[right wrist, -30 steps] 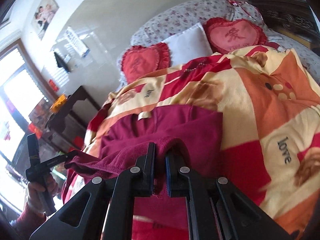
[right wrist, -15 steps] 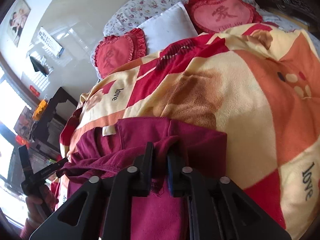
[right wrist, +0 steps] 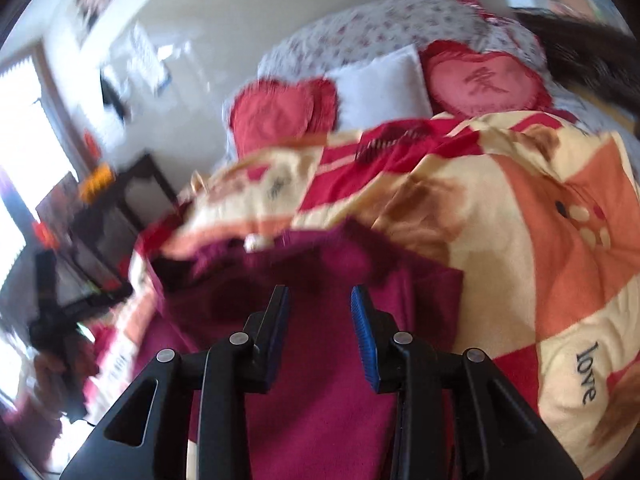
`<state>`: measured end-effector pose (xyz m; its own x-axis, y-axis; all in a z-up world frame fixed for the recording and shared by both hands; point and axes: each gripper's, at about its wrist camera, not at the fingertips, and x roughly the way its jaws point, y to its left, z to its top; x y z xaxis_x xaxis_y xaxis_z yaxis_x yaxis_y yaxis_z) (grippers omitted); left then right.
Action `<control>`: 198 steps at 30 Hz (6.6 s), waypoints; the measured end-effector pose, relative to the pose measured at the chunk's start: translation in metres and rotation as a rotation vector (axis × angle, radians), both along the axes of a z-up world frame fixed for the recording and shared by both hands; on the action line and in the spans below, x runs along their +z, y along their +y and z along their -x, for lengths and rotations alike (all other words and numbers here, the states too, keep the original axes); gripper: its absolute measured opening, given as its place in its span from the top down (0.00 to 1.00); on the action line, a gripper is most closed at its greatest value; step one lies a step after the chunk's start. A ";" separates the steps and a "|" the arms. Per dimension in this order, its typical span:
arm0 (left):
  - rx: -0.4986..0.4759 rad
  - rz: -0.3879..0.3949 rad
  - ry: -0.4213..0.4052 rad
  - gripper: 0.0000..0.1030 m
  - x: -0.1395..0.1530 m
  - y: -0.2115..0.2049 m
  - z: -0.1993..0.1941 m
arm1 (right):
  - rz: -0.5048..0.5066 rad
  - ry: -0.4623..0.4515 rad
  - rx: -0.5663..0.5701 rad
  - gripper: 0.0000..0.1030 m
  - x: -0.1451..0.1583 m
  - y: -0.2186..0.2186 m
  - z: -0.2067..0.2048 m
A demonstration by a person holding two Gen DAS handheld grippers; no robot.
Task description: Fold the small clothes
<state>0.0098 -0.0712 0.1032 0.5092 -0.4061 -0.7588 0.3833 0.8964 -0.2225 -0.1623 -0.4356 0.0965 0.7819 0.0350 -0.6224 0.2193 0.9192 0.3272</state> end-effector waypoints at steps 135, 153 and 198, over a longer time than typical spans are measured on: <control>0.026 0.056 0.172 0.14 -0.071 0.069 0.044 | -0.112 0.262 0.259 0.85 -0.054 0.167 -0.207; 0.015 0.340 0.177 0.60 -0.063 0.065 0.032 | -0.111 0.417 0.400 0.57 -0.054 0.215 -0.237; -0.321 0.144 -0.015 0.79 0.033 -0.086 0.142 | -0.005 0.157 0.294 1.00 0.051 0.084 -0.097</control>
